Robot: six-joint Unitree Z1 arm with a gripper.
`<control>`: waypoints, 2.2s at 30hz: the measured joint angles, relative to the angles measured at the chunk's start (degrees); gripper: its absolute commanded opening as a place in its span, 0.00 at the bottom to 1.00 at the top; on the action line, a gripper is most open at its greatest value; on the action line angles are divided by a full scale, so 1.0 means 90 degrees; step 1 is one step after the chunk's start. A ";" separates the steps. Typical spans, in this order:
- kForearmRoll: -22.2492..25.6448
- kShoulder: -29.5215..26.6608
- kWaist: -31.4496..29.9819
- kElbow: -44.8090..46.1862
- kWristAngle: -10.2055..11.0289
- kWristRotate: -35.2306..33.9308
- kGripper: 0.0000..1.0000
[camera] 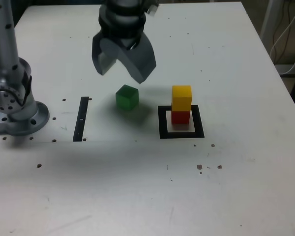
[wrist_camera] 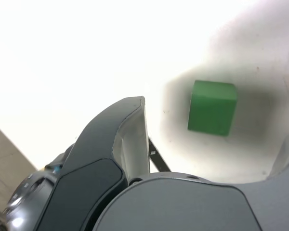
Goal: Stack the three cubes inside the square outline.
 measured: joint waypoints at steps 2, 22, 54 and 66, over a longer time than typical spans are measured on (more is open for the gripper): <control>-0.0227 0.0049 0.0001 0.0258 0.0005 0.0000 0.97; -0.1477 0.0404 0.0018 0.1098 -0.0042 0.0000 0.69; -0.1092 0.0543 0.0019 0.0527 -0.0638 -0.0023 0.15; 0.1206 0.0581 -0.0009 -0.1849 -0.0536 -0.1299 0.14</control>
